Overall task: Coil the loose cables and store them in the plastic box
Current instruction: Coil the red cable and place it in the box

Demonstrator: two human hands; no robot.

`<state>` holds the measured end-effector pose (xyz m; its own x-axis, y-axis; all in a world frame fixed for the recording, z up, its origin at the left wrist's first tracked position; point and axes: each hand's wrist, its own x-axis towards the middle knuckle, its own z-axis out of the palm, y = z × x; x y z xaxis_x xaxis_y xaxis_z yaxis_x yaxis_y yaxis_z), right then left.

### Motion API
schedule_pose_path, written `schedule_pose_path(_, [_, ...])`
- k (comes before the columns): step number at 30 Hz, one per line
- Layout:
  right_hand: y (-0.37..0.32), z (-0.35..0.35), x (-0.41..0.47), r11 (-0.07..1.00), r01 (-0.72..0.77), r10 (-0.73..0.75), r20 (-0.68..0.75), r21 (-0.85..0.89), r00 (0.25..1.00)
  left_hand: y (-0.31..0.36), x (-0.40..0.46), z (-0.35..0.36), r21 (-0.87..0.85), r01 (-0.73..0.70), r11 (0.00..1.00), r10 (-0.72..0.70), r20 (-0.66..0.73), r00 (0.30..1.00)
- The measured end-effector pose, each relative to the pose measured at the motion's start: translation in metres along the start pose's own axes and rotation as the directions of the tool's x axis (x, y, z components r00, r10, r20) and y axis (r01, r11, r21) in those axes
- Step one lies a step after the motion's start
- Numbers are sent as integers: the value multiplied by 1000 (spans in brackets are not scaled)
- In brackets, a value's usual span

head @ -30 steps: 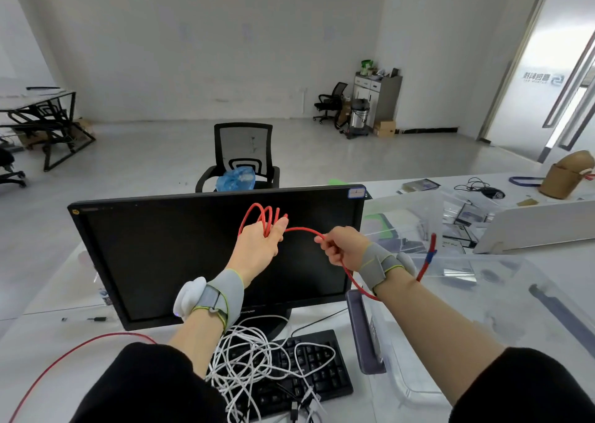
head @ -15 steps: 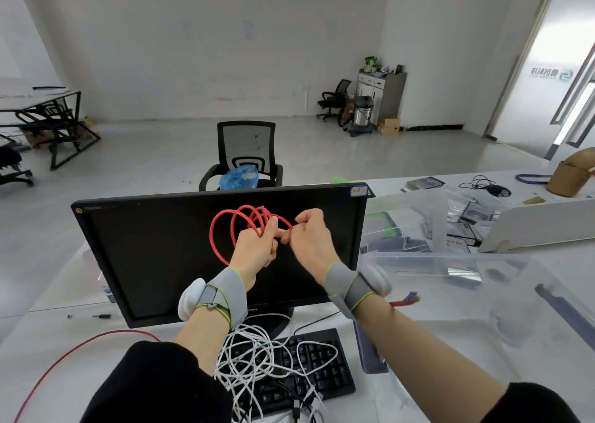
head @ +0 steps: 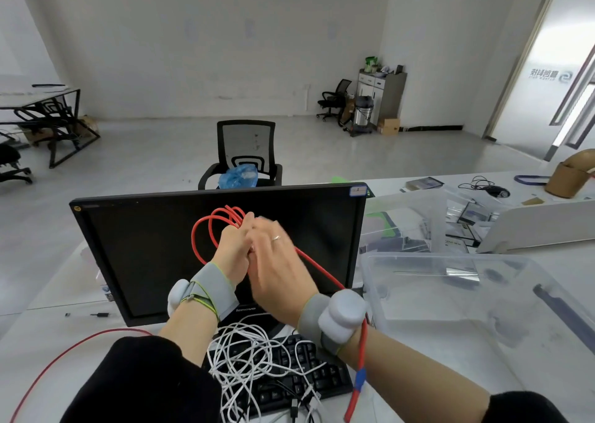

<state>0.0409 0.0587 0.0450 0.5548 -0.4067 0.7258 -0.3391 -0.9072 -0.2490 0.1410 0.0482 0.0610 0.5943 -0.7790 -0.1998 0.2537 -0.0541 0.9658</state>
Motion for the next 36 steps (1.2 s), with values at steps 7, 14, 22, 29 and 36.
schedule_pose_path(7, [35,4,-32,868,356,-316,168,-347,934,-3,8,-9,-85,50,995,-34,181,983])
schedule_pose_path(14, [68,6,-45,841,331,-23,583,-429,812,8,7,-2,-84,-22,996,39,215,976])
schedule_pose_path(22, [93,10,-56,881,34,376,741,-472,557,23,6,1,-407,101,908,-6,228,974])
schedule_pose_path(29, [75,-18,-16,-48,-911,300,876,410,379,15,7,-2,-373,115,920,-49,183,982])
schedule_pose_path(36, [61,-39,-4,-197,-885,-84,892,423,445,9,13,-9,-266,38,963,-18,78,997])
